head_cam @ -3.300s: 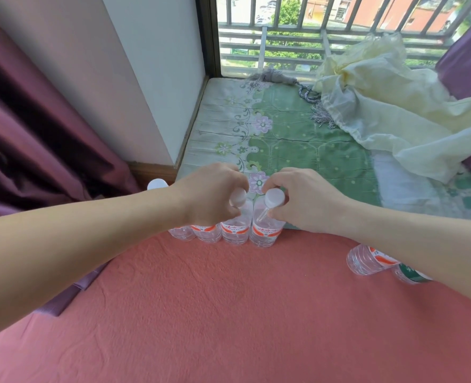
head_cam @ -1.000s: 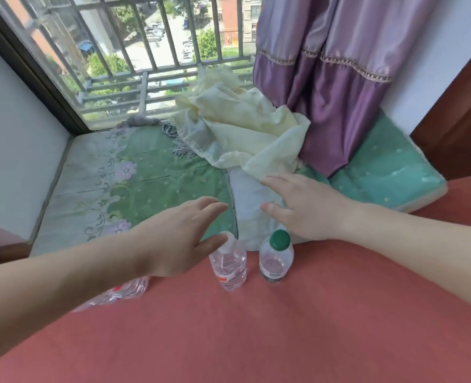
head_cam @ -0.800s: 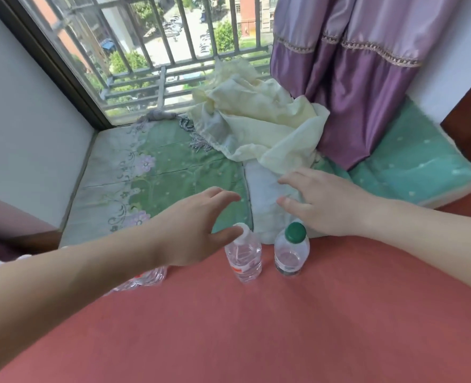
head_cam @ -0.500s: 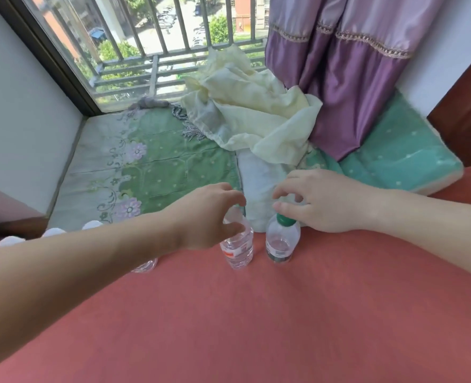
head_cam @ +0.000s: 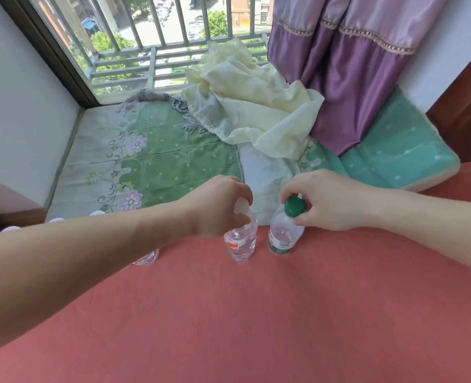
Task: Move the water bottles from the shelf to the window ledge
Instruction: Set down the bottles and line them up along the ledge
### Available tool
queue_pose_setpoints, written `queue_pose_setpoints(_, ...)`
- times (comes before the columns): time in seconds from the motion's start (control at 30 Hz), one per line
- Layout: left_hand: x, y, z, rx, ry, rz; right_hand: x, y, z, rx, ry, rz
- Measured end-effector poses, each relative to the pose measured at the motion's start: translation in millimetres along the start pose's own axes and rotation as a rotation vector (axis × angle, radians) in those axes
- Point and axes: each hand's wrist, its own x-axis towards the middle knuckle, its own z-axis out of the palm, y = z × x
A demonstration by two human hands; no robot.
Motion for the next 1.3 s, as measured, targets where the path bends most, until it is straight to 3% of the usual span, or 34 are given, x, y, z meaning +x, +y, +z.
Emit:
queue_pose_setpoints(0.5, -41.5, -30.1, -13.6, -0.002, -0.068, 0.024, 22.5, -46.7, -1.3, 0.048, 0.021, 0.038)
queue_pose_setpoints(1.0, -79.3, -82.5, -41.4, 0.036, -0.026, -0.021, 64.3, -107.4, 17.1, -0.096, -0.040, -0.141)
queue_pose_setpoints(1.3, -94.3, -105.2, -37.7, 0.087, -0.100, -0.034, 77.6, -132.1, 33.7, -0.093, -0.030, -0.217)
